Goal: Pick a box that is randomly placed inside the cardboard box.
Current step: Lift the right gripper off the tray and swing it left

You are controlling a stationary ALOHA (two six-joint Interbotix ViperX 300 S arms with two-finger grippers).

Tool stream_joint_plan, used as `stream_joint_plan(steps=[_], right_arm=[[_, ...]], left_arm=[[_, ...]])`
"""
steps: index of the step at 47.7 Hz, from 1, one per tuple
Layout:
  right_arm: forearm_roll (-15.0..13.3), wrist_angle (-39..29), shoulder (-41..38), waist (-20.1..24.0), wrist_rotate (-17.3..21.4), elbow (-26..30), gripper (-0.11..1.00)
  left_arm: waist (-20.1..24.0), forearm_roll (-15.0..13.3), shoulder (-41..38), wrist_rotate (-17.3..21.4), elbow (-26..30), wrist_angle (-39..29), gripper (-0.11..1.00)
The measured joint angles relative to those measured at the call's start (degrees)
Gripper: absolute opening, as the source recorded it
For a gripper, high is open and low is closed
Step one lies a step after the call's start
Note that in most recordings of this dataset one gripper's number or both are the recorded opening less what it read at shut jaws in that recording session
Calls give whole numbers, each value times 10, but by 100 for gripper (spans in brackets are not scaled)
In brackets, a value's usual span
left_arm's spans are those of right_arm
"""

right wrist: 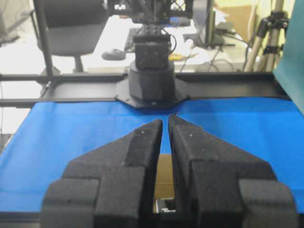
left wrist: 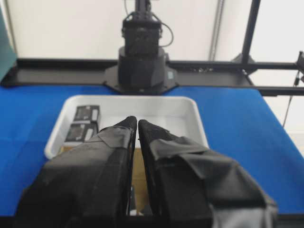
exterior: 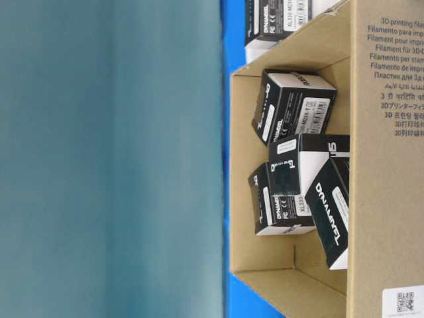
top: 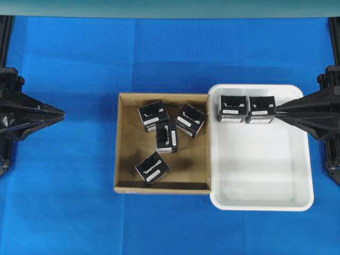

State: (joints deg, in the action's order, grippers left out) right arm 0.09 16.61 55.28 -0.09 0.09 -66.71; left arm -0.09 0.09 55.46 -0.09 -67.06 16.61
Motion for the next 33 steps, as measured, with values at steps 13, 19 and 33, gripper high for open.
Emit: stream_joint_plan(steps=[13,19,33], right_arm=[[48,-156,-9,-12,40,43,-2],[50,-287,-24,-25,41,95,-2],[50,-514,-129,-29,40,229,-2]], left_arm=[[4,7,-5,-6,19,-54,-6],[4,7,3,-6,25,-88,-6],[9,7,4,-7,43,-165,-6]])
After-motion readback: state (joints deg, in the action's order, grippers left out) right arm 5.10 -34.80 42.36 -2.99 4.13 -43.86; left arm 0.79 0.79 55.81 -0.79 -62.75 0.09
